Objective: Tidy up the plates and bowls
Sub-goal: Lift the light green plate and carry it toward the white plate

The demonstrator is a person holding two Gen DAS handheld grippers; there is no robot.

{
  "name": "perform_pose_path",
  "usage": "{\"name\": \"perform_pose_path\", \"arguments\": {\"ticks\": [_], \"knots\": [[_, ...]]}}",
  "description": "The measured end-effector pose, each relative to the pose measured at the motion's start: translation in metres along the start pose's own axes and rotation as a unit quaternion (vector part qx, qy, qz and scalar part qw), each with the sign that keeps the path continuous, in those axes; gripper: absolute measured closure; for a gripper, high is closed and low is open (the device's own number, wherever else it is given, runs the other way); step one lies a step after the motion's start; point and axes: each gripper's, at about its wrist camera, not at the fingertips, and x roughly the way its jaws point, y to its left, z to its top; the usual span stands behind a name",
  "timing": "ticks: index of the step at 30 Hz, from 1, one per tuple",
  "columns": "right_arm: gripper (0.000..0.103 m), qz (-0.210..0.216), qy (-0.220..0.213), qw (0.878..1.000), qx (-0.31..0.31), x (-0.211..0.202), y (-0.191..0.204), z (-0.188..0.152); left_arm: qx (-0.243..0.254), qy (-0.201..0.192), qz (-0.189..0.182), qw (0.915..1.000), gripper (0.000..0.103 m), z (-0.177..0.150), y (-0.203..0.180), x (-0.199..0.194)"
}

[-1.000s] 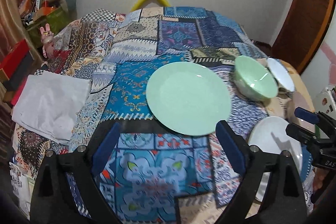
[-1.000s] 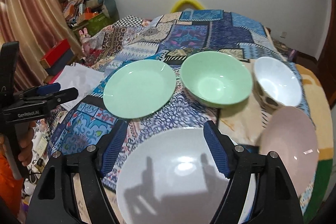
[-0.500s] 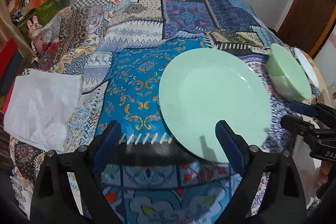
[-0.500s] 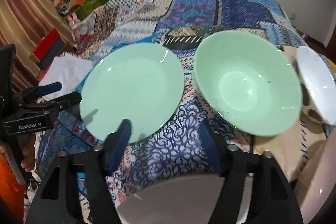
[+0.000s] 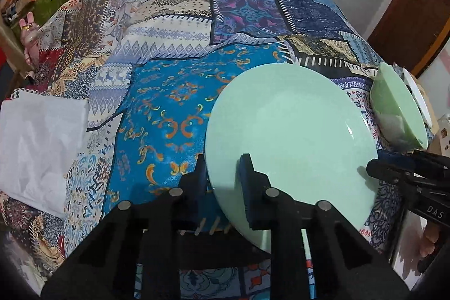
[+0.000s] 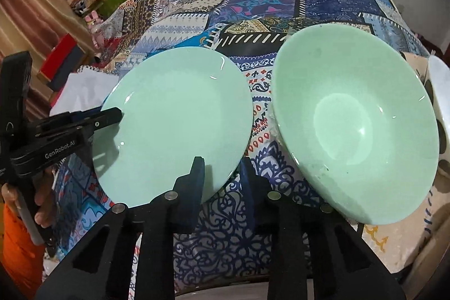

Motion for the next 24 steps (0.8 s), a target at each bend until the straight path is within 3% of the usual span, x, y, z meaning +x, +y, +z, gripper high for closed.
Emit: {"name": "perform_pose_path", "arguments": {"ticks": [6, 19, 24], "knots": [[0.081, 0.004, 0.012, 1.000, -0.021, -0.002, 0.009, -0.005, 0.004, 0.008, 0.002, 1.0000, 0.082, -0.014, -0.001, -0.011], [0.081, 0.035, 0.040, 0.996, -0.069, -0.002, 0.036, -0.025, -0.033, 0.024, -0.002, 0.9991, 0.081, -0.088, 0.014, -0.060], [0.083, 0.030, 0.050, 0.995, -0.076, 0.003, 0.037, -0.022, -0.041, 0.030, -0.012, 0.9986, 0.081, -0.094, 0.019, -0.063]]}}
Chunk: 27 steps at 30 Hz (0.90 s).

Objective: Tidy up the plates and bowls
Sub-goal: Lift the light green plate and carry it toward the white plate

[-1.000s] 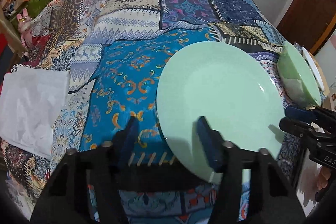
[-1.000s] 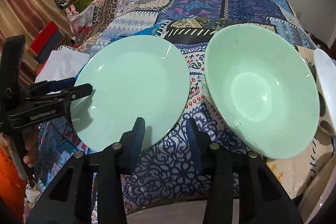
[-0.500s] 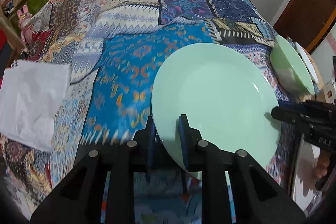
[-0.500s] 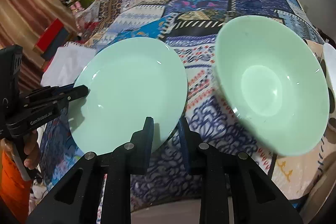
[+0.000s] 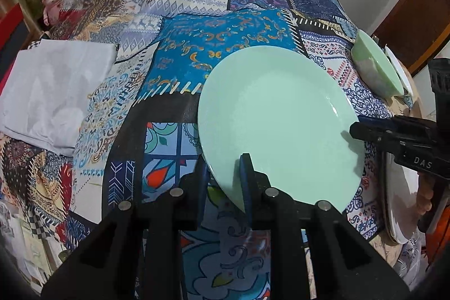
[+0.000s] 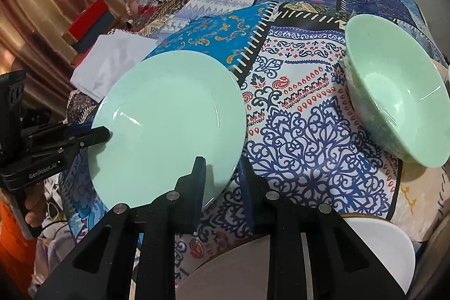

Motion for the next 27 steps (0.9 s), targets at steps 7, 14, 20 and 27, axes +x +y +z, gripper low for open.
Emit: {"name": "perform_pose_path", "arguments": {"ticks": [7, 14, 20, 27], "knots": [[0.085, -0.005, 0.011, 1.000, 0.000, 0.013, 0.000, 0.007, -0.003, -0.004, -0.001, 1.0000, 0.078, 0.009, 0.002, 0.010], [0.083, -0.005, 0.006, 1.000, 0.004, 0.015, 0.002, 0.008, 0.001, -0.009, -0.009, 0.9999, 0.078, 0.010, 0.003, 0.011], [0.084, -0.016, -0.005, 1.000, -0.003, 0.008, 0.007, 0.004, 0.002, -0.011, -0.006, 0.9999, 0.078, 0.008, 0.000, 0.006], [0.084, -0.009, -0.028, 1.000, 0.004, -0.011, 0.007, -0.001, 0.005, -0.028, -0.006, 0.9996, 0.078, 0.005, -0.006, -0.010]]}}
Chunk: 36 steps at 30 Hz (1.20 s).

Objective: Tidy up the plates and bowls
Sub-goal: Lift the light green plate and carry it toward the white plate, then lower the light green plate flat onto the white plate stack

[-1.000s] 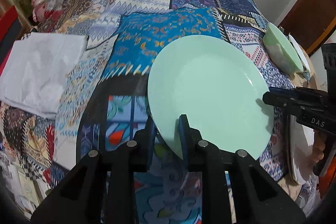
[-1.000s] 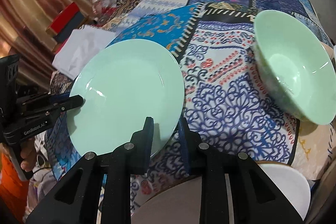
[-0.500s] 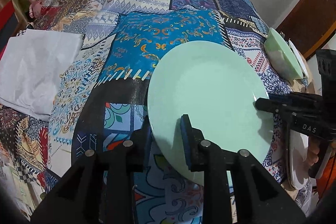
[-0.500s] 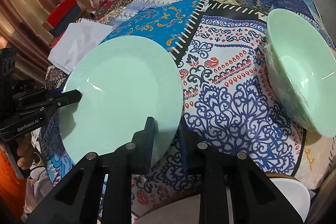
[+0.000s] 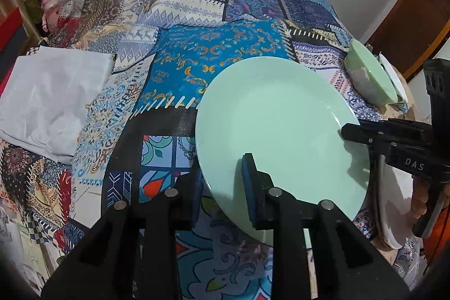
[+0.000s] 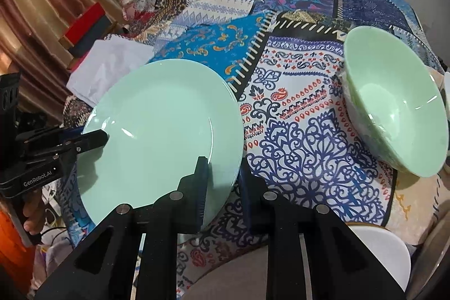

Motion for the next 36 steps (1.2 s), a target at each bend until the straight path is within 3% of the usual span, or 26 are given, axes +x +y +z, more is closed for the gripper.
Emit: {"name": "perform_pose_path", "arguments": {"ticks": [20, 36], "knots": [[0.084, -0.013, -0.078, 0.997, 0.022, -0.087, -0.006, -0.029, 0.049, -0.053, -0.014, 0.9973, 0.077, -0.010, -0.062, -0.069], [0.084, -0.034, -0.113, 0.992, 0.048, -0.140, -0.030, -0.072, 0.084, -0.057, -0.040, 0.9940, 0.077, -0.027, -0.122, -0.093]]}}
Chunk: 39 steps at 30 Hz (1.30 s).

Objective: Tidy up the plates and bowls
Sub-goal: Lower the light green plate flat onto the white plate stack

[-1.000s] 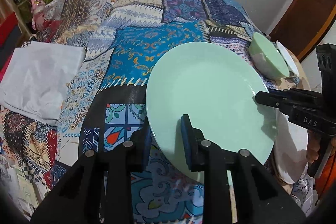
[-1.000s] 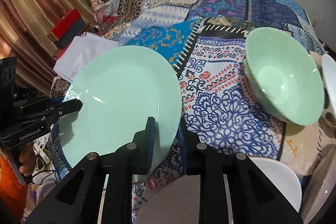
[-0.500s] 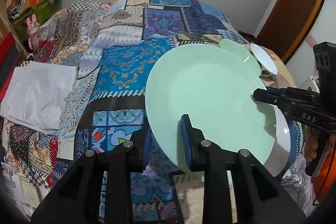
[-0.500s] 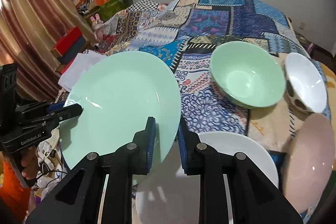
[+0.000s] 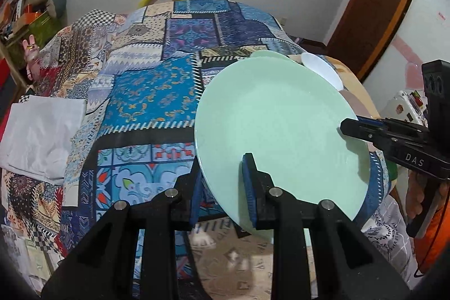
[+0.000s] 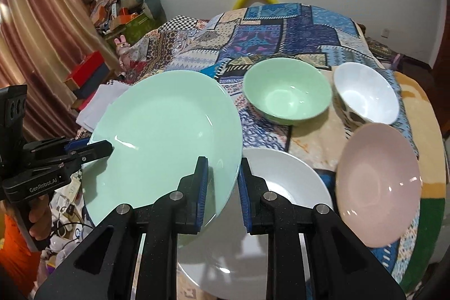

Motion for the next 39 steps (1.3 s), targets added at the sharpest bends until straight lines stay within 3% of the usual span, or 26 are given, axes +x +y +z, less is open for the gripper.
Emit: {"name": "perform_pose_path", "arguments": {"ticks": [18, 39], "knots": [[0.084, -0.012, 0.010, 0.999, 0.045, -0.015, -0.045, -0.036, 0.027, 0.038, -0.021, 0.9987, 0.077, -0.010, -0.052, 0.028], [0.084, -0.008, 0.052, 0.993, 0.103, 0.005, -0.080, -0.070, 0.041, 0.101, -0.026, 0.9937, 0.077, -0.023, -0.073, 0.087]]}}
